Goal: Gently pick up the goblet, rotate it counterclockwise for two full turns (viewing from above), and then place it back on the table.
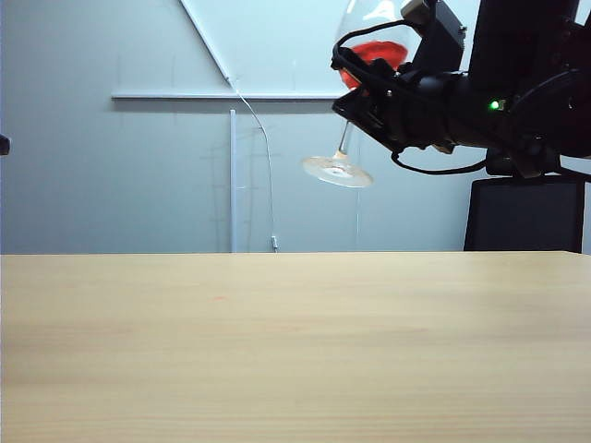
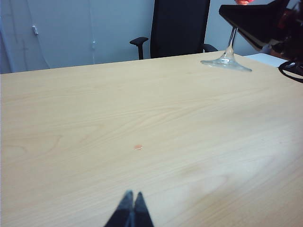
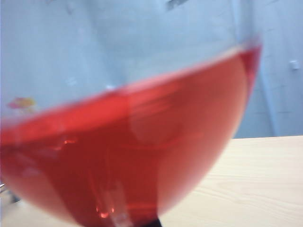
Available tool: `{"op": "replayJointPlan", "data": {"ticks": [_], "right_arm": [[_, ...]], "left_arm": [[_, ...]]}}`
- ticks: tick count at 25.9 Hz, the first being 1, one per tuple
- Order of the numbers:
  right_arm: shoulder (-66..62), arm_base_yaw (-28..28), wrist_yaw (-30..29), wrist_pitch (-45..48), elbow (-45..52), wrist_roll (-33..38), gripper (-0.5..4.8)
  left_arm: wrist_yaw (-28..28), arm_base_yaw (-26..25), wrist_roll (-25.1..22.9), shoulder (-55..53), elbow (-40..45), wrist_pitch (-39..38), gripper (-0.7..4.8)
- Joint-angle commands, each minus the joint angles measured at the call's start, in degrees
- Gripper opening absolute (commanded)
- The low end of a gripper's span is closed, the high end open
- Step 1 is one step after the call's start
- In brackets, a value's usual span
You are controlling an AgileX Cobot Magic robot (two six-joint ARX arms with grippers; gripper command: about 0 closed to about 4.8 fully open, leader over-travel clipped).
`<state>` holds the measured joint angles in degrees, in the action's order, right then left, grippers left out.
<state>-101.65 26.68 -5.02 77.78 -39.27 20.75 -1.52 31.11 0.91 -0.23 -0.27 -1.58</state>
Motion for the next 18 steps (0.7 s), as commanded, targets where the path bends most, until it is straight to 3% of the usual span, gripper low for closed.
{"op": "replayJointPlan", "data": {"ticks": [1, 11, 14, 18], "right_arm": [[0.61, 0.11, 6.36, -0.09, -0.28, -1.49, -0.06], [0.31, 0.13, 8.46, -23.76, -10.36, -5.16, -0.06], [0.31, 0.13, 3.48, -35.56, -16.26, -10.16, -0.06], [0.31, 0.13, -4.87, -41.99, -19.93, -14.21, -0.06]], "left_arm": [[0.26, 0.0, -0.04, -0.11, -0.24, 0.37, -0.05], [0.26, -0.02, -0.04, -0.11, -0.24, 0.35, -0.05], [0.26, -0.02, -0.04, -0.11, -0.24, 0.35, -0.05], [0.26, 0.0, -0.04, -0.11, -0.24, 0.35, -0.05]]}}
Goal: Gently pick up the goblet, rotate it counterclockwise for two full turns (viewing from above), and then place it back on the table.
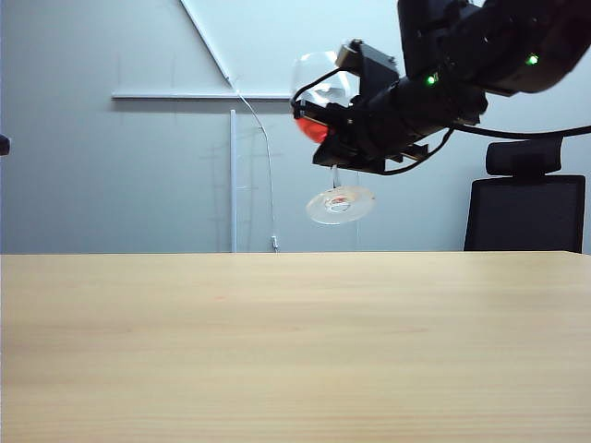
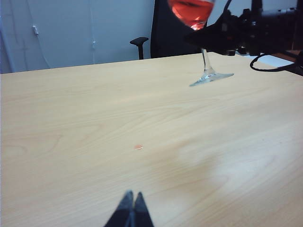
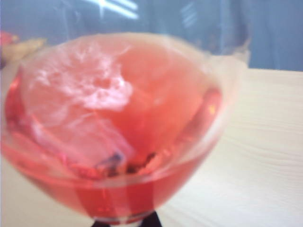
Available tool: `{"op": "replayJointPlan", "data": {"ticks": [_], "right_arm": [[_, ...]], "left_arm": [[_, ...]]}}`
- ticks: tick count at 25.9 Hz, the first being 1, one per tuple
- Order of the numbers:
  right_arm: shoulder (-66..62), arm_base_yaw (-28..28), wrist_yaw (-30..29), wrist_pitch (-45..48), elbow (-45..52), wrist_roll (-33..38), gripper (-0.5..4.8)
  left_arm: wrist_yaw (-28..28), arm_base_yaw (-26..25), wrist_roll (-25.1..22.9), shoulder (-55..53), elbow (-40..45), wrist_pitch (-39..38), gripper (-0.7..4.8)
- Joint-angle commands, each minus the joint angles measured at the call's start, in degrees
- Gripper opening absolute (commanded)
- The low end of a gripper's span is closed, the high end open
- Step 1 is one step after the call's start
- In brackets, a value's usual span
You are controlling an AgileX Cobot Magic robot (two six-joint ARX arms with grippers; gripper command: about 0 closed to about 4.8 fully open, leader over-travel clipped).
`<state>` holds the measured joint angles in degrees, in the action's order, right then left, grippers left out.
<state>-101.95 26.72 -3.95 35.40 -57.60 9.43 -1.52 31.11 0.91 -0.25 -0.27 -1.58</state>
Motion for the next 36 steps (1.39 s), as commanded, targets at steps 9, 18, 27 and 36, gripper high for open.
{"op": "replayJointPlan", "data": {"ticks": [9, 18, 27, 36], "right_arm": [[0.61, 0.07, -31.34, 9.22, -1.55, -3.58, -0.06], [0.63, 0.07, -49.64, 23.5, -0.83, 7.78, -0.06], [0.7, -0.33, -43.6, 45.33, 7.8, 19.71, -0.06], [0.7, -0.39, -21.24, 45.24, 17.55, 12.0, -0.06]], "left_arm": [[0.26, 0.0, -0.04, -0.09, -0.24, 0.35, -0.05], [0.26, 0.0, -0.04, -0.09, -0.24, 0.35, -0.05], [0.26, 0.0, -0.04, -0.09, -0.24, 0.37, -0.05], [0.26, 0.0, -0.04, -0.09, -0.24, 0.35, -0.05]]}}
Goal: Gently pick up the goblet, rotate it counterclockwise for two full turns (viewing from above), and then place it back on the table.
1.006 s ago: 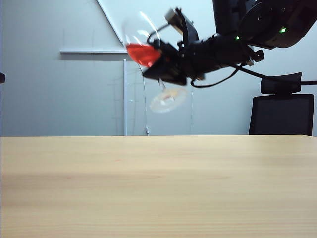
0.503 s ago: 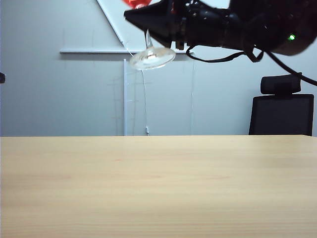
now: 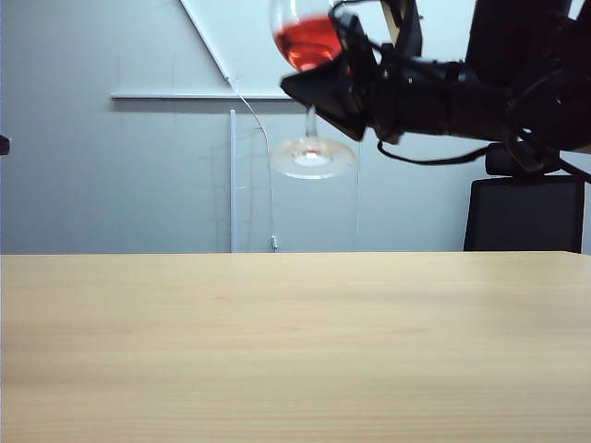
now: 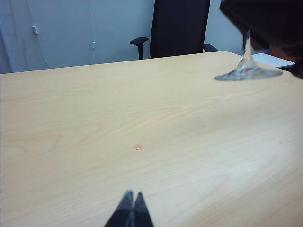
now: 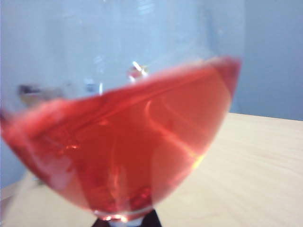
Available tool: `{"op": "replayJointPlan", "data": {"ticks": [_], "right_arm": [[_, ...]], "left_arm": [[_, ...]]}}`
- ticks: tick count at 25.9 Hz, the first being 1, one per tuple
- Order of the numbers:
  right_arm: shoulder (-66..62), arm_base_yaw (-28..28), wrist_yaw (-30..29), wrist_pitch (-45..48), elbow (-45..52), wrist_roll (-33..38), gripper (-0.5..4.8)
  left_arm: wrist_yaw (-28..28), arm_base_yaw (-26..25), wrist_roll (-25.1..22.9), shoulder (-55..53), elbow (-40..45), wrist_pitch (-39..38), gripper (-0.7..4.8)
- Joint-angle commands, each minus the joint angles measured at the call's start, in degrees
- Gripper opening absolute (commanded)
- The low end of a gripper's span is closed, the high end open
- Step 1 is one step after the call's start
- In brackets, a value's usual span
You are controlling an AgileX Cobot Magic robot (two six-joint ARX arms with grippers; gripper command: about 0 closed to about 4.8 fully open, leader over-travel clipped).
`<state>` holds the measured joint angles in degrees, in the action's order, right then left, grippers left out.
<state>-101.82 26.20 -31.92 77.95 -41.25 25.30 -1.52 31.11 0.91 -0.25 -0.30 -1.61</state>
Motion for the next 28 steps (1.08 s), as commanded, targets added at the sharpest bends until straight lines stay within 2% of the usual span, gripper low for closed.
{"op": "replayJointPlan", "data": {"ticks": [1, 3, 7, 18, 28], "right_arm": [[0.55, 0.13, 8.52, 2.21, 1.57, -5.35, -0.06], [0.46, 0.13, 10.86, 0.35, 1.77, -9.22, -0.06], [-1.49, 0.17, 10.34, 0.04, 1.77, -11.91, -0.06], [-10.19, 0.24, 6.29, 2.89, 1.75, -12.11, -0.06], [-13.4, 0.24, 6.08, 2.91, 0.81, -13.57, -0.06]], "left_arm": [[0.26, 0.0, -0.04, -0.09, -0.22, 0.37, -0.05], [0.26, 0.0, -0.04, -0.09, -0.22, 0.37, -0.05], [0.26, 0.0, -0.07, -0.09, -0.22, 0.39, -0.05], [0.26, 0.0, -0.04, -0.09, -0.22, 0.39, -0.05], [0.26, 0.0, -0.04, -0.09, -0.22, 0.37, -0.05]]}}
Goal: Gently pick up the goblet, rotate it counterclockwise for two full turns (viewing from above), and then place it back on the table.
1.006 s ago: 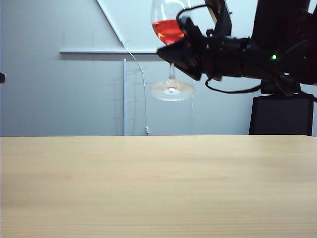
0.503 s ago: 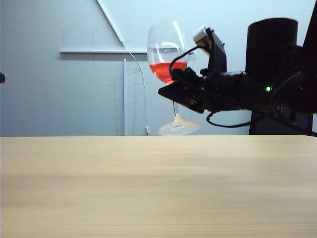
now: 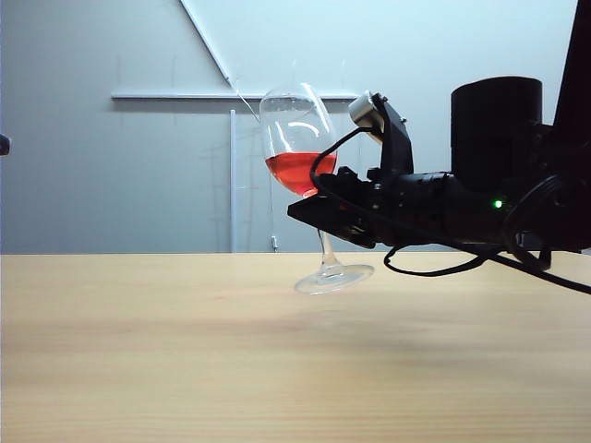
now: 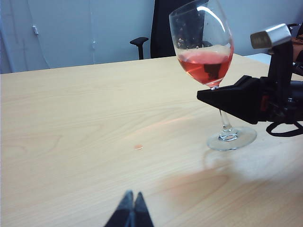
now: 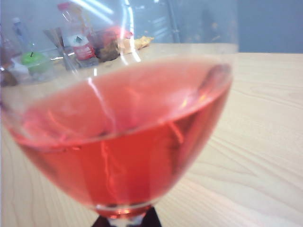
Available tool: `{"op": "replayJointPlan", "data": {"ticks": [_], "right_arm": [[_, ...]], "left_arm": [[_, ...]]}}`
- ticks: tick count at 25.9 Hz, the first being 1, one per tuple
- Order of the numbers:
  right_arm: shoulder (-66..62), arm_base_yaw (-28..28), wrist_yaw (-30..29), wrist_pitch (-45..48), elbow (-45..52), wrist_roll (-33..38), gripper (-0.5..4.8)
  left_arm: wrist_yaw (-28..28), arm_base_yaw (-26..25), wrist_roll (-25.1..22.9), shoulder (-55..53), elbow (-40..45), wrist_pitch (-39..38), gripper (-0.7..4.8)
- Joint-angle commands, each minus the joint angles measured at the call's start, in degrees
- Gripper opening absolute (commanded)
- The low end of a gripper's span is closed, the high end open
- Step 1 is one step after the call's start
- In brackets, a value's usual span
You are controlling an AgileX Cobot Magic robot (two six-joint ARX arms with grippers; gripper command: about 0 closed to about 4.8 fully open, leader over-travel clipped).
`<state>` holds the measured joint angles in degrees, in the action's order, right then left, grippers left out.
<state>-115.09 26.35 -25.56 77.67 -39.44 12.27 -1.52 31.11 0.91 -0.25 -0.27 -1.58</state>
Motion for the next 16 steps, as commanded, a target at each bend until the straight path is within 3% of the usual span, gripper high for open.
{"op": "replayJointPlan", "data": {"ticks": [1, 16], "right_arm": [[-0.46, 0.11, -0.31, 3.19, -1.38, -0.55, -0.06], [-5.57, 1.55, -1.55, 3.17, -6.82, -0.48, -0.06]], "left_arm": [[0.26, 0.0, -0.04, -0.09, -0.24, 0.37, -0.05], [0.26, 0.0, -0.04, -0.09, -0.24, 0.35, -0.05]]}}
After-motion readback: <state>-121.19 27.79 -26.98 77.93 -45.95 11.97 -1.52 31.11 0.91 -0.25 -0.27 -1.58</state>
